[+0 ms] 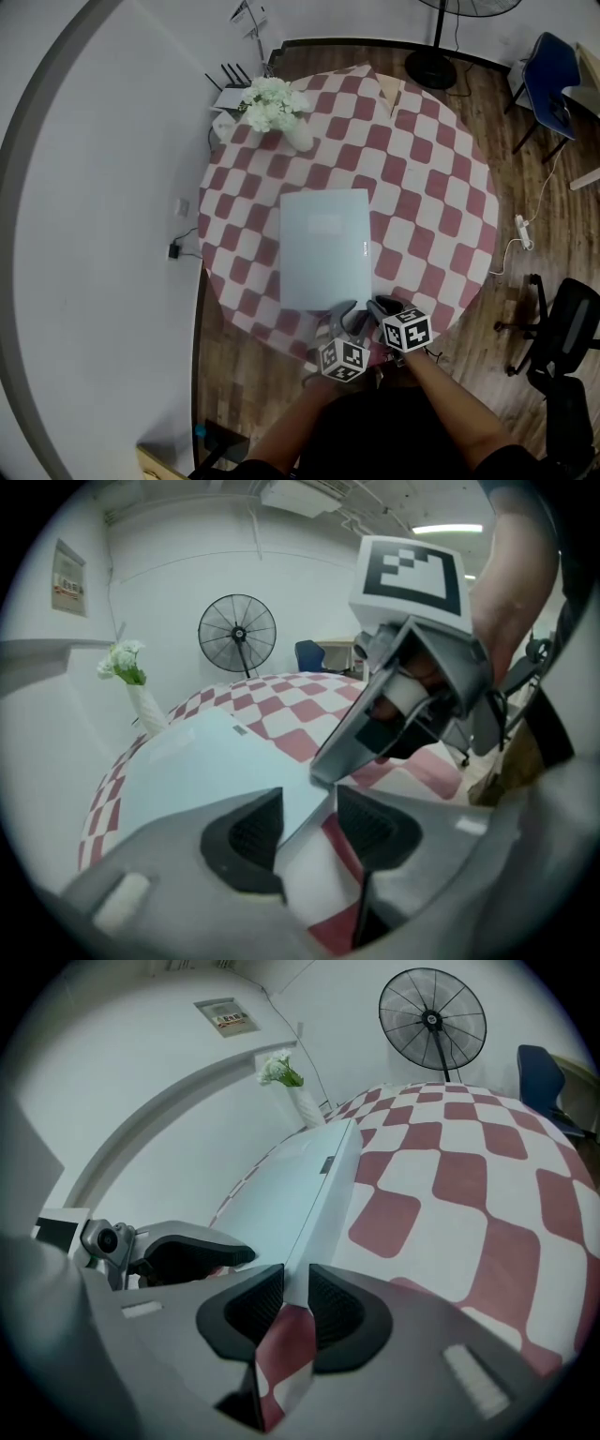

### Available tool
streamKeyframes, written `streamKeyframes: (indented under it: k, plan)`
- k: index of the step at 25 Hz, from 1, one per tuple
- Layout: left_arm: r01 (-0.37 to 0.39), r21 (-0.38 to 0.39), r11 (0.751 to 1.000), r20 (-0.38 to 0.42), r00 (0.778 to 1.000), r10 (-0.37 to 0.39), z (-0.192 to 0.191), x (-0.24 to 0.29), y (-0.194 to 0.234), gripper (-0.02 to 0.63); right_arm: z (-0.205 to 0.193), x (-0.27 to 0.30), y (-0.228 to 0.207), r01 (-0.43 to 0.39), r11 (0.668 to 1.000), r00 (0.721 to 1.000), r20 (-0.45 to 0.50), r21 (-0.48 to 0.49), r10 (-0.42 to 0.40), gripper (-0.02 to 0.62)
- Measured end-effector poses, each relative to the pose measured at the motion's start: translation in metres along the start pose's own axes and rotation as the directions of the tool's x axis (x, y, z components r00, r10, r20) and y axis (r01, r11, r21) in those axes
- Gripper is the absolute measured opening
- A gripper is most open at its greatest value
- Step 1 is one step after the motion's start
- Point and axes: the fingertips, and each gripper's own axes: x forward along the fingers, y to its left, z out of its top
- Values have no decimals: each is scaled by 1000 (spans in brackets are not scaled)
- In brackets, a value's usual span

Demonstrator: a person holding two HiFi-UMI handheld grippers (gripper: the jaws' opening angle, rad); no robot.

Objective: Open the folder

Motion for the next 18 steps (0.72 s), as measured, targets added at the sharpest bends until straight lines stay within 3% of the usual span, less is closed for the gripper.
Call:
streamKeyframes:
  k: [8, 14, 18]
  plan:
    - [-27, 19, 999, -22, 999, 27, 0, 6, 5, 178, 0, 0, 1, 14, 1000, 1000, -4, -19, -14, 74]
    - [-1, 93, 996, -47, 999, 5, -3, 8, 2, 199, 0, 1, 3, 26, 999, 1000, -5, -31, -26, 66]
    - [-8, 84, 996, -42, 999, 12, -1, 6, 5, 176, 0, 0, 4, 31, 999, 1000, -1, -19, -31, 61]
